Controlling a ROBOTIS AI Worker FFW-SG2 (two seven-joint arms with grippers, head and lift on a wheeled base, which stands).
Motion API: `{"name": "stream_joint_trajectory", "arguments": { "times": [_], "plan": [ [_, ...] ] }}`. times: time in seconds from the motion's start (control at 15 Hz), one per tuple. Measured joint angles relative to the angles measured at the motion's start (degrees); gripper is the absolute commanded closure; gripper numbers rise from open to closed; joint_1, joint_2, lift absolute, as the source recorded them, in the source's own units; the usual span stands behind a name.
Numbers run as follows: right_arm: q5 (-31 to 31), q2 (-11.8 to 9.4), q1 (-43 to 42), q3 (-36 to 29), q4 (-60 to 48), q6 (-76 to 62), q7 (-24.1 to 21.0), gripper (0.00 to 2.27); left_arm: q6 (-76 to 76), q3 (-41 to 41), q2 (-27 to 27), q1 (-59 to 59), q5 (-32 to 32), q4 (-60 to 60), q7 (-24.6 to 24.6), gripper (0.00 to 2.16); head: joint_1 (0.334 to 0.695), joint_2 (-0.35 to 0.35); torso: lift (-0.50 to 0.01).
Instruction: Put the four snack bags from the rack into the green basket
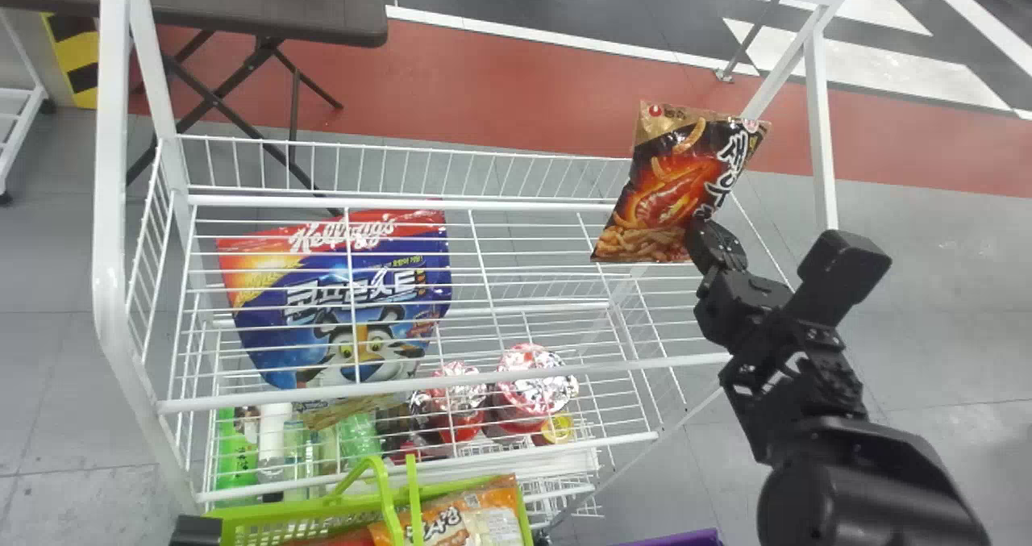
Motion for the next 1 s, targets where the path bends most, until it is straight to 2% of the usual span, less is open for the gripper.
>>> {"name": "stream_joint_trajectory", "arguments": {
  "times": [0.27,0.33,0.53,0.73,1.0],
  "plan": [
    [-6.09,0.38,12.21,1.15,-16.71,13.91,0.59,2.22,0.09,0.30,0.22,0.07,0.00,-0.39,-0.09,2.13,0.695,-0.350,-0.006],
    [-7.69,0.50,14.34,1.17,-19.78,19.97,2.01,2.22,0.11,0.42,0.20,0.18,0.05,-0.48,-0.08,2.13,0.695,-0.350,-0.006],
    [-11.71,0.90,17.26,0.86,-24.75,38.25,5.96,2.21,-0.73,0.95,0.01,1.47,0.21,-1.08,0.16,2.13,0.695,-0.350,-0.006],
    [-12.64,0.97,18.60,0.59,-28.49,59.99,8.60,2.21,-1.35,0.91,-0.17,1.87,0.25,-1.32,0.38,2.13,0.695,-0.350,-0.006],
    [-12.70,0.81,19.01,0.21,-29.97,64.85,9.11,2.22,-1.07,0.39,-0.18,1.79,0.18,-1.96,0.45,2.13,0.695,-0.350,-0.006]
  ]
}}
